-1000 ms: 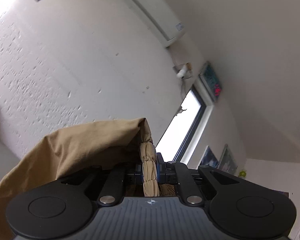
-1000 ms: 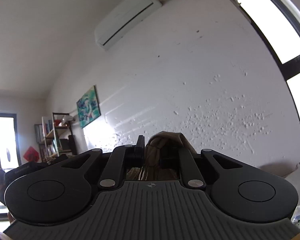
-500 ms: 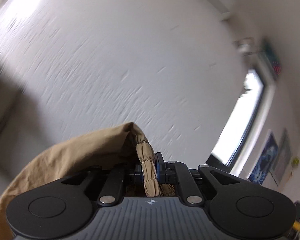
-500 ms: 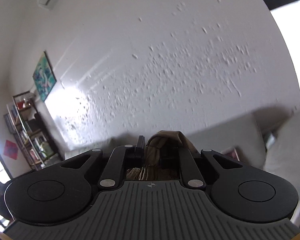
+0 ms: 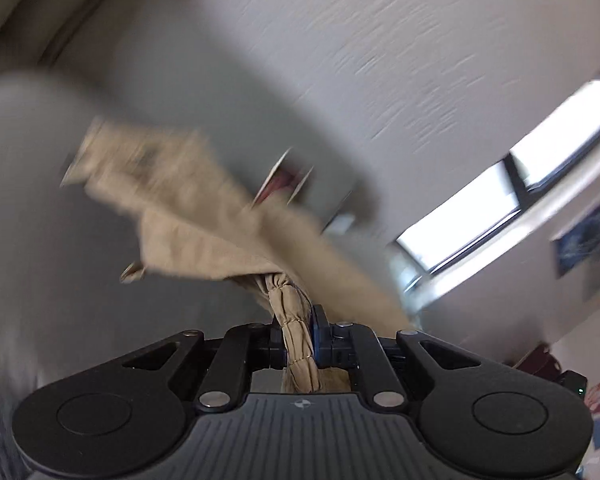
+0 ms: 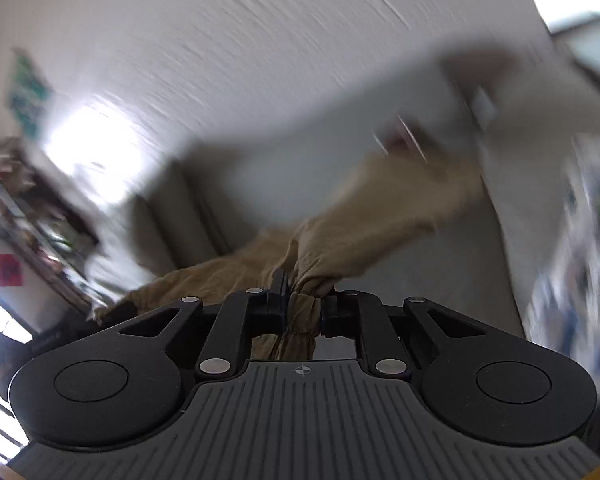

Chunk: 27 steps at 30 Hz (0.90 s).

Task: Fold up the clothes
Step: 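Lay the pants flat on the sofa and open both grippers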

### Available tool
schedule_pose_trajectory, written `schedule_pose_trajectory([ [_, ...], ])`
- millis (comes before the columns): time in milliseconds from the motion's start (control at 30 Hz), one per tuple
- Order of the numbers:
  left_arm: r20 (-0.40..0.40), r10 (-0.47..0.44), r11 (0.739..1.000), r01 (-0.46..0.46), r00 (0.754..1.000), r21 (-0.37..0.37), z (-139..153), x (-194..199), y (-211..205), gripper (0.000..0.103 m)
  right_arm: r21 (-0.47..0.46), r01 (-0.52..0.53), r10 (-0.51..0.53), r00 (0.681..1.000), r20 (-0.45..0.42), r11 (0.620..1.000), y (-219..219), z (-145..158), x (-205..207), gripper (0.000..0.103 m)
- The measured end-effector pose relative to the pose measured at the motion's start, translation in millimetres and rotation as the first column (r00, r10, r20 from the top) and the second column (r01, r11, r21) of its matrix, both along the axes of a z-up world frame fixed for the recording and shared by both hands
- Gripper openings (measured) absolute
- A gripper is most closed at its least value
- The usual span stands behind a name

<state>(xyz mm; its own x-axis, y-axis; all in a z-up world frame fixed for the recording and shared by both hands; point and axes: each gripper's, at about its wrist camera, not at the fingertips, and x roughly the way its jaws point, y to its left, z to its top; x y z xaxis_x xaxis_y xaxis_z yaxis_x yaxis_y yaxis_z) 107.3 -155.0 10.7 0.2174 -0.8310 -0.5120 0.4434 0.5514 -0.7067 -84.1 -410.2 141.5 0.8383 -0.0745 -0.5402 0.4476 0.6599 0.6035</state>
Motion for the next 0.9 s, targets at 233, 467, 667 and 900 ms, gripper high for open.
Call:
schedule_pose_trajectory([
  [233,-0.304,0.106,0.993,-0.083,0.947,0.088,-108,13,10,0.009,0.209,0.046,0.01,0.964,-0.264,0.977,8,-177,-16,0.014],
  [467,-0.312,0.14,0.983,-0.096,0.94,0.154,-95,-20,49,0.031,0.309,0.05,0.067,0.931,-0.358,0.95,2,-205,-41,0.041],
  [667,-0.073,0.178,0.981,-0.171,0.981,0.097,-48,-24,65,0.042,0.176,0.069,-0.017,0.959,-0.282,0.982,11,-146,-71,0.055],
  [900,-0.127,0.186,0.977,-0.17,0.974,0.128,-82,23,19,0.061,0.13,0.167,-0.138,0.968,-0.208,0.977,-22,-168,-48,0.065],
])
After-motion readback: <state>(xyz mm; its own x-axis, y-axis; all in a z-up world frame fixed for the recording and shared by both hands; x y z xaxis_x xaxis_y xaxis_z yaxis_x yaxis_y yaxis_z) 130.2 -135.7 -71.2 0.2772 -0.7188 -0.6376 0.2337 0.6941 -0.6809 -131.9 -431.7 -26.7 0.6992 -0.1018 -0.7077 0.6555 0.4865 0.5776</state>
